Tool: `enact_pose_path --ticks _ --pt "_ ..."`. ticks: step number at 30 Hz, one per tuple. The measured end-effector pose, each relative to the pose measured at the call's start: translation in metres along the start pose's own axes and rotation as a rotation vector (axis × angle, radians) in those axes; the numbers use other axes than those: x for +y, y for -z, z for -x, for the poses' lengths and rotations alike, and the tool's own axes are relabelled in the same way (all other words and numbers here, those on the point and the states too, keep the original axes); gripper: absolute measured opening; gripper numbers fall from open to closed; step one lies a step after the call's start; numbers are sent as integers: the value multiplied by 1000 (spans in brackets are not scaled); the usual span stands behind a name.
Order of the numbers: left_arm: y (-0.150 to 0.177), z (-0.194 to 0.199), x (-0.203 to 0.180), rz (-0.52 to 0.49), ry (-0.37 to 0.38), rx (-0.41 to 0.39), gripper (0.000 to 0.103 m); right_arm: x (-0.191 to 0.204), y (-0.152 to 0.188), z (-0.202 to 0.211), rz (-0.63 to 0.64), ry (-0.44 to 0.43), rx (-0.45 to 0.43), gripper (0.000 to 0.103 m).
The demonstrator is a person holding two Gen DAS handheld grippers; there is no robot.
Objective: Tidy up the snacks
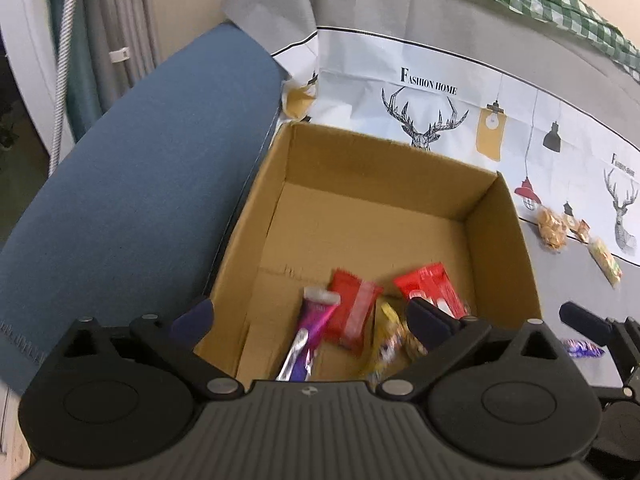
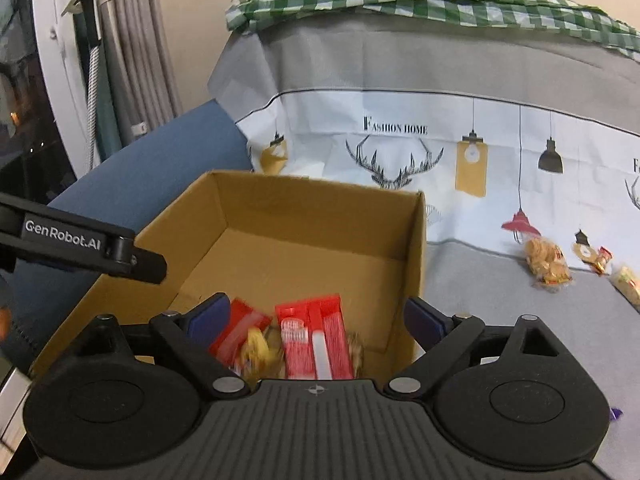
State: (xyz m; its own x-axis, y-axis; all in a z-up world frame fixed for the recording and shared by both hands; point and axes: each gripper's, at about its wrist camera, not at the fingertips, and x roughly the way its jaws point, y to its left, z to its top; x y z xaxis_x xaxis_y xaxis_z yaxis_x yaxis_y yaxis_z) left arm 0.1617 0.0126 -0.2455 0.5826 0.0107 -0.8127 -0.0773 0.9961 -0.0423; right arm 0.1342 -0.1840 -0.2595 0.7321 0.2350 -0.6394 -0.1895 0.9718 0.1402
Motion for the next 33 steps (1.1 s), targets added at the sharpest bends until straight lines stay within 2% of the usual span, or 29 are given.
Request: enact_pose_path --ticks 3,7,13,17,22,28,33 --pt "23 23 5 15 -20 -8 103 6 11 24 2 -24 35 95" --pt "64 51 12 35 -45 -2 103 17 33 66 -12 -9 52 97" --pt "111 84 19 86 -116 -18 103 32 53 123 39 -23 10 99" --pt "123 101 19 120 -81 -24 103 36 60 150 61 -14 -32 100" --pt "128 127 7 82 -68 -99 103 39 68 177 68 -17 -71 100" --pt "138 149 -12 25 -62 -142 103 42 74 203 72 -27 -129 102" --pt "143 160 -15 34 -72 -163 103 43 78 214 81 -41 -140 102"
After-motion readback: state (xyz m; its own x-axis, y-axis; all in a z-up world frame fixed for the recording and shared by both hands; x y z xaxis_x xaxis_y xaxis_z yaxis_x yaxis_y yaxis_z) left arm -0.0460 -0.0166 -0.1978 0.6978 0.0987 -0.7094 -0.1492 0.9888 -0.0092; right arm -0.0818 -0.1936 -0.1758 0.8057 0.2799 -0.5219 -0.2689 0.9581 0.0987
